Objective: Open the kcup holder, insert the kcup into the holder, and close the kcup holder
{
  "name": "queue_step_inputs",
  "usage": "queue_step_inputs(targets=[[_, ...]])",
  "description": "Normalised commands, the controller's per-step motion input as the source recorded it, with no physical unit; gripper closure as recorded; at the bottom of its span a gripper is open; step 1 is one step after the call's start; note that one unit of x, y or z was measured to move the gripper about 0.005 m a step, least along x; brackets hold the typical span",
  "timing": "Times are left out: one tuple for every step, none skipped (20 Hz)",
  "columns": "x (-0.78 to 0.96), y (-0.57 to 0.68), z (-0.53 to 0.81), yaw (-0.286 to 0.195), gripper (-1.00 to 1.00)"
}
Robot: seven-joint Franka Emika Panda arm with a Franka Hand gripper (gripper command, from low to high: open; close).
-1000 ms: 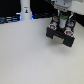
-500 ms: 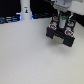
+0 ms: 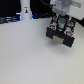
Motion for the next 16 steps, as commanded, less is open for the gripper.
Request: queue_step_inputs(targets=[[0.03,0.18,-0.06,0.043,1.0],[0.03,0.18,0.0,0.056,1.0],[0.03,0.18,0.0,0.064,-1.0],[0.05,0.18,0.13,0.089,-1.0],[0.06,0.17,0.18,0.106,-1.0],[0.09,0.13,0.27,0.13,-1.0],[0.09,0.06,0.31,0.147,-1.0],[0.1,0.0,0.31,0.163,-1.0],[0.11,0.0,0.32,0.169,-1.0],[0.1,0.0,0.36,0.172,-1.0],[0.11,-0.04,0.34,0.179,-1.0],[0.1,-0.08,0.35,0.182,-1.0],[0.1,-0.09,0.38,0.185,-1.0],[0.15,-0.13,0.41,0.187,-1.0],[0.16,-0.24,0.46,0.176,-1.0],[0.1,-0.3,0.42,0.177,-1.0]])
